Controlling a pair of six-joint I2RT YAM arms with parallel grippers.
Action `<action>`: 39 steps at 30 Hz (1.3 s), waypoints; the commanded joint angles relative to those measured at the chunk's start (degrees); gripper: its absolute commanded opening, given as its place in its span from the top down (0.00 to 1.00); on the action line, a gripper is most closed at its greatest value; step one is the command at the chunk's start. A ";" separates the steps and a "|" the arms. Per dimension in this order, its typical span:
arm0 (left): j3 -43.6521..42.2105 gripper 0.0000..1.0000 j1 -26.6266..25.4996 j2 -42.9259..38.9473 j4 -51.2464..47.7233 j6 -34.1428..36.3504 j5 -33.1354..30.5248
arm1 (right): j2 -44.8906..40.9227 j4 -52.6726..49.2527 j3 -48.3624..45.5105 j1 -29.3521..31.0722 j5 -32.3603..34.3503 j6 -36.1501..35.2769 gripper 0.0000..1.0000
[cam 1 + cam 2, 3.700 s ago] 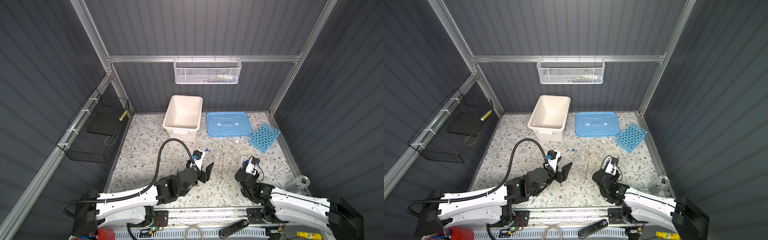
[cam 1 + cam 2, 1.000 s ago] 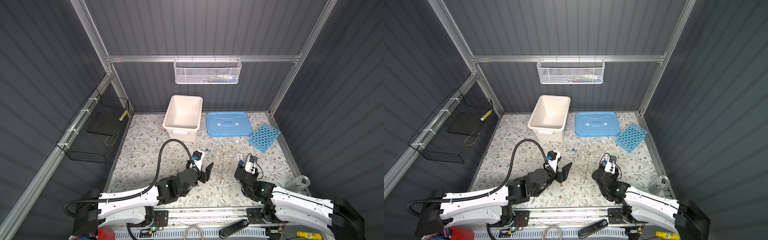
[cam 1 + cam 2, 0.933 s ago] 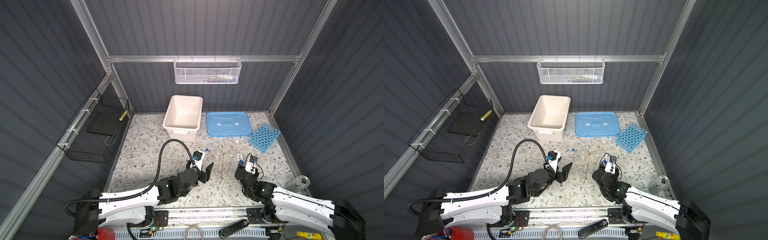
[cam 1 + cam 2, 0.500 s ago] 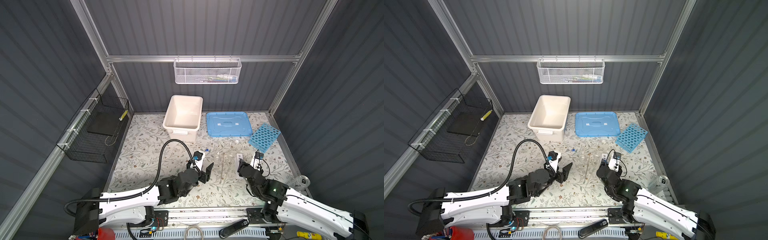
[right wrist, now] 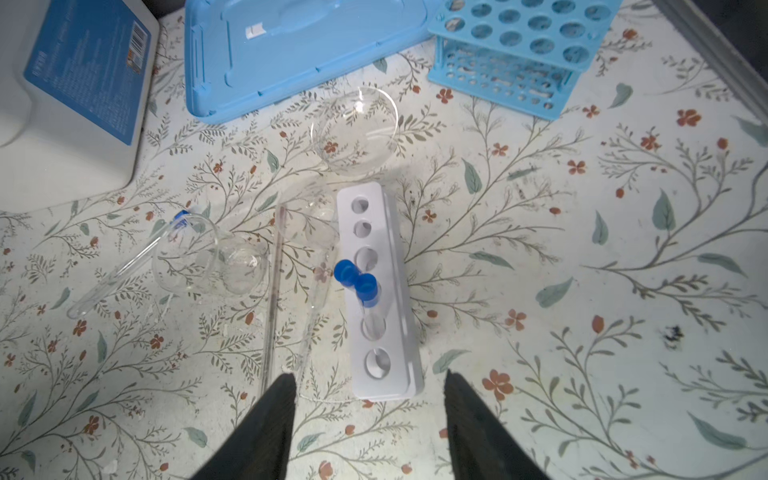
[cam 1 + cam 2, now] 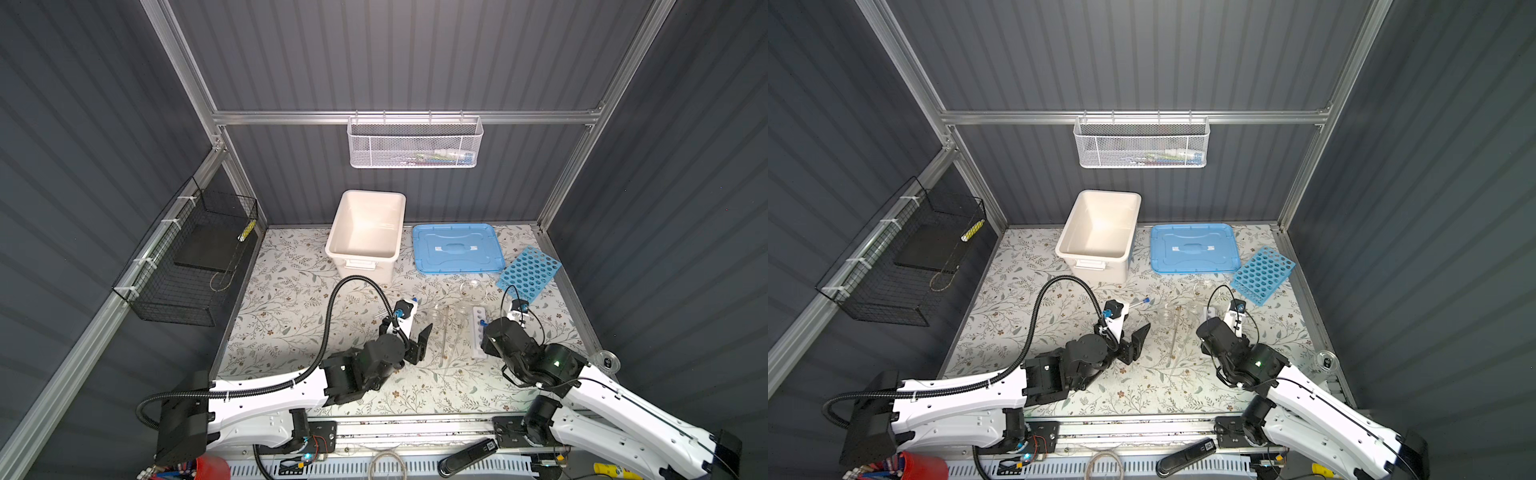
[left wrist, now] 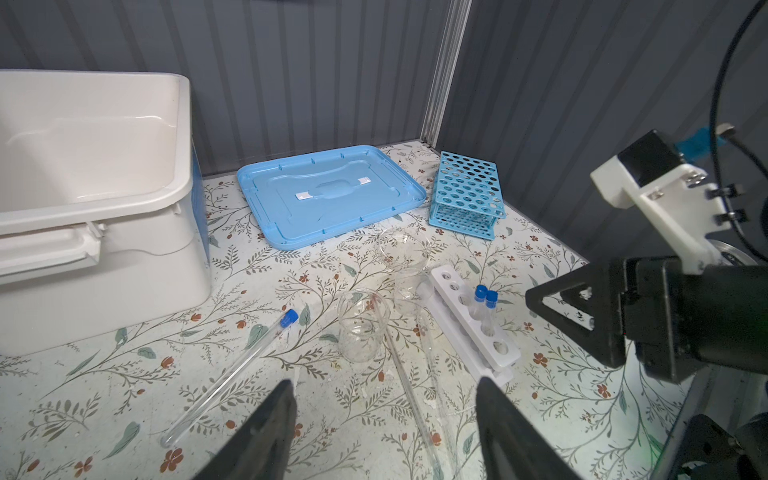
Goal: Organize the chemistry lab equipment
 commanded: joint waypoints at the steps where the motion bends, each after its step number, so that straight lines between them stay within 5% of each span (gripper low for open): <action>1: 2.60 0.31 0.32 1.15 -1.48 0.92 0.63 | 0.37 1.35 -1.62 -2.22 -5.14 -1.57 0.42; 13: 6.91 0.32 0.27 5.09 -4.80 0.82 2.05 | 9.85 8.17 -0.90 -12.31 -18.15 -8.81 0.47; 39: 6.82 0.31 0.24 4.90 -4.37 0.81 1.91 | 28.18 7.06 5.89 -14.40 -18.54 -11.93 0.40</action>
